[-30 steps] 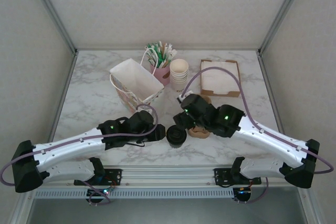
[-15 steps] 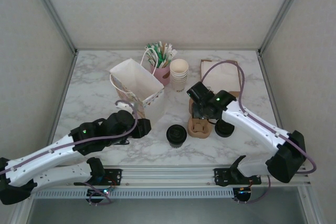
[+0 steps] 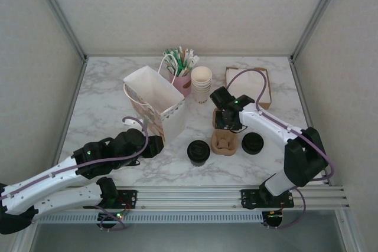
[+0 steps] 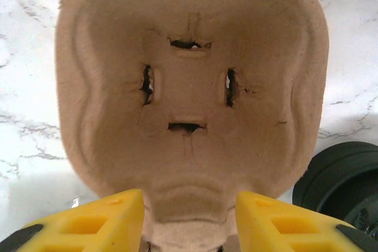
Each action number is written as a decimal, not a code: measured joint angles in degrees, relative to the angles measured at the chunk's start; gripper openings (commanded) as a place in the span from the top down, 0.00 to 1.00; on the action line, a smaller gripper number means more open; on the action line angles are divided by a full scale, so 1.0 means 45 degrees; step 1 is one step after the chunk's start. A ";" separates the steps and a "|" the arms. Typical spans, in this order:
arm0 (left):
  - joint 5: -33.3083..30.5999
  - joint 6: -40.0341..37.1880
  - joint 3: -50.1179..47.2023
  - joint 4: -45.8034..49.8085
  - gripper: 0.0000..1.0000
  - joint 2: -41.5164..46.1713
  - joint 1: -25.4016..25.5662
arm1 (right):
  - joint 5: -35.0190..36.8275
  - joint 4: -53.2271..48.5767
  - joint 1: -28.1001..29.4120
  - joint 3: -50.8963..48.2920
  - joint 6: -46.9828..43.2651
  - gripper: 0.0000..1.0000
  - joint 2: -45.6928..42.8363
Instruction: Pack the takeout coffee
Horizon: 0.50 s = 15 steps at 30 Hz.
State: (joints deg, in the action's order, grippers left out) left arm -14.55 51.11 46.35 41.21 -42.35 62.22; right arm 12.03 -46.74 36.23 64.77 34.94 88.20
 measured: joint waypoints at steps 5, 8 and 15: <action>-0.0141 0.0034 -0.0024 0.0005 0.49 0.0175 0.0000 | -0.0078 0.0170 -0.0053 0.0000 0.0005 0.57 0.0175; -0.0146 0.0029 -0.0092 0.0010 0.49 0.0175 0.0000 | -0.0170 0.0199 -0.0053 -0.0005 0.0010 0.56 0.0175; -0.0180 0.0034 -0.0102 0.0000 0.49 0.0121 0.0000 | -0.0262 0.0131 -0.0053 -0.0005 0.0102 0.54 0.0175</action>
State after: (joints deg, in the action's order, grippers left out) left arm -15.35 51.27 45.89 41.21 -41.80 62.22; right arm 10.85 -46.15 35.99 64.75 35.40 88.99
